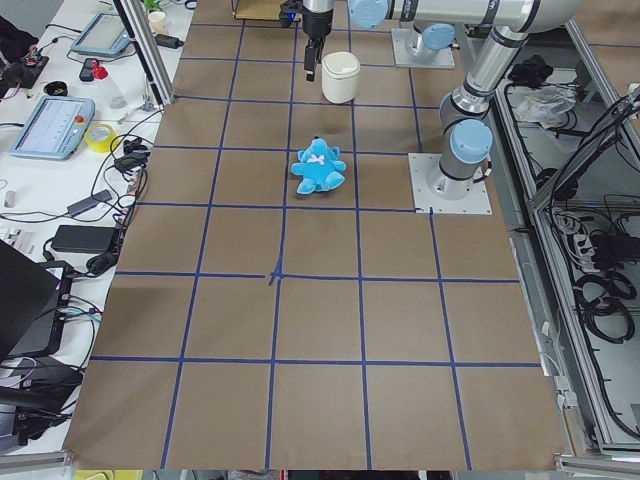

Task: Open trash can with right arm

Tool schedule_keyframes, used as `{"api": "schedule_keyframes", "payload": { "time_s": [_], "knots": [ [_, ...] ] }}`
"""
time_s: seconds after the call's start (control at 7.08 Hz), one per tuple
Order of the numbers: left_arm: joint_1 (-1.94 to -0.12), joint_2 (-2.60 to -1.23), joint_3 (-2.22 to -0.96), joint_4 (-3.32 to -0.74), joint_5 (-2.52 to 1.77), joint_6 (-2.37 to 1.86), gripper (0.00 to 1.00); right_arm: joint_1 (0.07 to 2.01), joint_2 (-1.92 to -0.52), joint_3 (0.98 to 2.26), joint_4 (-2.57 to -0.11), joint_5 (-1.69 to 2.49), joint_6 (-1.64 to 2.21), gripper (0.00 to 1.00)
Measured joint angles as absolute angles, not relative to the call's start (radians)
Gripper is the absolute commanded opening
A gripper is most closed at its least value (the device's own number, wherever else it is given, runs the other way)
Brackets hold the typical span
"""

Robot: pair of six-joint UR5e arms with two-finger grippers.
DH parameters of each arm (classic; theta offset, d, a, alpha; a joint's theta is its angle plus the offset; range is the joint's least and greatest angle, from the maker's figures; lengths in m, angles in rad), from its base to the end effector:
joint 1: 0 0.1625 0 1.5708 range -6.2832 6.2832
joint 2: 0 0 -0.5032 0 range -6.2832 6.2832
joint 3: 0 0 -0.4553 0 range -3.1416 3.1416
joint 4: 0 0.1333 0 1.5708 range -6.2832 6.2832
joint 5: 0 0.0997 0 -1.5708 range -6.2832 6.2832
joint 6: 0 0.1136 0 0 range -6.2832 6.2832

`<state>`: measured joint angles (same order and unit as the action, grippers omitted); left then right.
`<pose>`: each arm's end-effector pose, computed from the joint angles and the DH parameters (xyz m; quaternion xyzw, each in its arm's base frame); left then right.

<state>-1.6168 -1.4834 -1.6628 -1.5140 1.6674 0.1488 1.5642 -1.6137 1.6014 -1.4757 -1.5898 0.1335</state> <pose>-0.1460 -0.5107 0.5540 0.0958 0.9939 -0.0235 0.0495 0.1277 -0.5245 0.5494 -0.0695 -0.9967 -0.0407 0.0121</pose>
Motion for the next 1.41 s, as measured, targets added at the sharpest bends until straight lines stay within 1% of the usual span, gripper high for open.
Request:
{"api": "schedule_keyframes", "payload": {
  "time_s": [0.57, 0.71, 0.85, 0.99, 1.13, 1.27, 1.41],
  "knots": [
    [-1.617, -1.483, -1.663, -1.514, 1.667, 0.149, 1.0, 1.565, -1.613, 1.602, -1.476, -1.587, 0.133, 1.0],
    [-1.617, -1.483, -1.663, -1.514, 1.667, 0.149, 1.0, 1.565, -1.612, 1.602, -1.477, -1.584, 0.132, 0.98],
    [-1.617, -1.483, -1.663, -1.514, 1.667, 0.149, 1.0, 1.565, -1.611, 1.603, -1.477, -1.582, 0.133, 0.91],
    [-1.617, -1.483, -1.663, -1.514, 1.667, 0.149, 1.0, 1.565, -1.61, 1.603, -1.477, -1.581, 0.133, 0.68],
    [-1.617, -1.483, -1.663, -1.514, 1.667, 0.149, 1.0, 1.565, -1.61, 1.604, -1.477, -1.579, 0.135, 0.39],
    [-1.617, -1.483, -1.663, -1.514, 1.667, 0.149, 1.0, 1.568, -1.61, 1.609, -1.477, -1.578, 0.14, 0.25],
    [-1.617, -1.483, -1.663, -1.514, 1.667, 0.149, 1.0, 1.582, -1.609, 1.617, -1.48, -1.577, 0.157, 0.08]
  ]
}}
